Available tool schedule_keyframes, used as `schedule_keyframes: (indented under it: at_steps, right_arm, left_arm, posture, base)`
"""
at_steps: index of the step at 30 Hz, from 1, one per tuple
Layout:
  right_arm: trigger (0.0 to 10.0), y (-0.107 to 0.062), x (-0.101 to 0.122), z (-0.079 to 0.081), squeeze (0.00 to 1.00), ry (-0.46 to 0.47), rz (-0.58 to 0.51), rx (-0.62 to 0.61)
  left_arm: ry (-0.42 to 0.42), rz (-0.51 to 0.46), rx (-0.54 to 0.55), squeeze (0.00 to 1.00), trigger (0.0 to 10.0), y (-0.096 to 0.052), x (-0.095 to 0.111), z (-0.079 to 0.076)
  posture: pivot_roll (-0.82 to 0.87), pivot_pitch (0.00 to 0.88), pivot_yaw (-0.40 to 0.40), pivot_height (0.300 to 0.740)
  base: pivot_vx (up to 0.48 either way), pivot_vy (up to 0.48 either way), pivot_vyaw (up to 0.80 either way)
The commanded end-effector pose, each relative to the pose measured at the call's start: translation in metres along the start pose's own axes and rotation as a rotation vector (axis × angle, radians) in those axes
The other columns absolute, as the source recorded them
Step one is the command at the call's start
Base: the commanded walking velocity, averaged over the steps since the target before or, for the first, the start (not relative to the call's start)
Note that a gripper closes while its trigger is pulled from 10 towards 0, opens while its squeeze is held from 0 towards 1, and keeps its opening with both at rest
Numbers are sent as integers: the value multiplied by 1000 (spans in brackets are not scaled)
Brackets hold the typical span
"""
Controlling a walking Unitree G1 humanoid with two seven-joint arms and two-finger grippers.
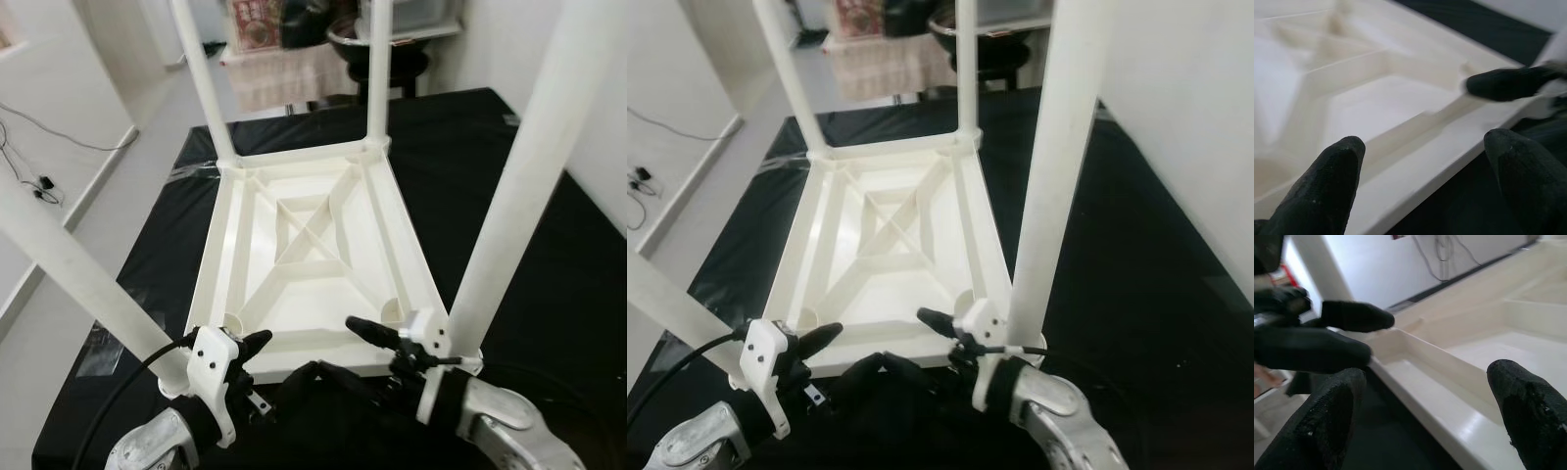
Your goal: Building children table
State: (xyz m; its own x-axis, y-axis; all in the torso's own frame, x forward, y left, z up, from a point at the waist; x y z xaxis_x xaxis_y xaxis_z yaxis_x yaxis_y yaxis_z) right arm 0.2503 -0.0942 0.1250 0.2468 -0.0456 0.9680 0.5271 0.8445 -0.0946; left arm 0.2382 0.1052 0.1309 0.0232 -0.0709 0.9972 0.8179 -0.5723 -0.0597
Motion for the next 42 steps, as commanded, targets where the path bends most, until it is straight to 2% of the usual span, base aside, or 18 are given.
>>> schedule_keyframes:
  at_steps: [1,4,6,7,8,11,13,17,19,21,22,24,27,31,34,38,40,42]
  right_arm:
    - [10000,-2,4,7,0,-10,-10,45]
    - [10000,-4,5,6,0,-15,-4,46]
    - [10000,-7,6,0,0,-31,2,22]
    - [10000,-7,6,0,0,-31,2,22]
    - [10000,-10,6,-5,0,-41,8,4]
    - [10000,-12,6,-9,0,-48,16,-10]
    - [10000,-14,5,-15,0,-62,33,-22]
    - [10000,-14,5,-17,0,-67,40,-21]
    - [10000,-14,5,-17,0,-67,40,-21]
    - [10000,-15,5,-17,0,-70,48,-21]
    - [10000,-15,5,-17,0,-70,48,-21]
    - [10000,-16,3,-18,0,-70,57,-21]
    - [10000,-21,1,-17,0,-68,77,-15]
    - [10000,-22,0,-17,0,-69,84,-12]
    - [10000,-29,0,-19,0,-71,95,-13]
    - [10000,-30,1,-19,0,-72,96,-12]
    - [10000,-28,4,-17,0,-78,91,-4]
    - [10000,-28,5,-17,0,-81,90,-3]
  left_arm:
    - [26,52,58,0,10000,-8,-8,7]
    - [34,62,78,0,10000,-10,-9,9]
    - [37,81,183,0,10000,-19,-11,17]
    - [37,81,183,0,10000,-19,-11,17]
    - [36,94,242,0,10000,-27,-12,21]
    - [40,109,285,0,10000,-35,-13,22]
    - [56,128,375,0,10000,-53,-15,22]
    - [116,130,453,0,10000,-65,-14,32]
    - [116,130,453,0,10000,-65,-14,32]
    - [122,130,535,0,10000,-74,-16,48]
    - [122,130,535,0,10000,-74,-16,48]
    - [134,129,606,0,10000,-81,-18,63]
    - [151,126,643,0,10000,-82,-19,73]
    - [160,122,646,0,10000,-82,-18,76]
    - [189,102,697,0,10000,-83,-14,96]
    - [192,88,714,0,10000,-82,-14,104]
    - [174,63,650,0,10000,-68,-17,104]
    - [175,55,638,0,10000,-65,-17,104]
  posture:
    - [-66,100,92,740]
    - [-66,100,92,740]
    - [-60,105,103,740]
    - [-60,105,103,740]
    - [-51,109,104,740]
    - [-49,109,104,740]
    - [-33,112,102,740]
    - [-32,113,102,740]
    - [-32,113,102,740]
    - [-28,118,100,740]
    - [-28,118,100,740]
    - [-30,119,101,740]
    - [-40,122,100,740]
    - [-40,122,100,740]
    - [-54,128,90,740]
    - [-62,126,86,740]
    - [-82,129,90,740]
    - [-82,129,90,740]
  base:
    - [0,0,0]
    - [0,0,0]
    - [0,0,0]
    - [0,0,0]
    - [0,0,0]
    - [0,0,0]
    - [0,0,0]
    - [0,0,0]
    - [0,0,0]
    - [0,0,0]
    - [0,0,0]
    - [0,0,0]
    - [0,0,0]
    - [0,0,0]
    - [0,0,0]
    - [0,0,0]
    - [0,0,0]
    - [0,0,0]
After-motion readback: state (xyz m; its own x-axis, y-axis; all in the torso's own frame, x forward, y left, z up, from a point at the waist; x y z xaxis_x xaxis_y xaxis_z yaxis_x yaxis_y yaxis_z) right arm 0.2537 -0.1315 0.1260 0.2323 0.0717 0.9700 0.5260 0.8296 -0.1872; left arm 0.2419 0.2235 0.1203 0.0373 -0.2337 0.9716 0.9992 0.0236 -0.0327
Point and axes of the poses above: a point about 5 cm out from each wrist's last joint towards the gripper, its own y axis pointing out of the wrist towards the gripper, its own x axis along the axis of the wrist's last joint, z = x × y, the point moved 5 cm from there along y, pointing out of the wrist towards the gripper, and after that the axes turned 8 degrees about y, right-handed, at the moved point
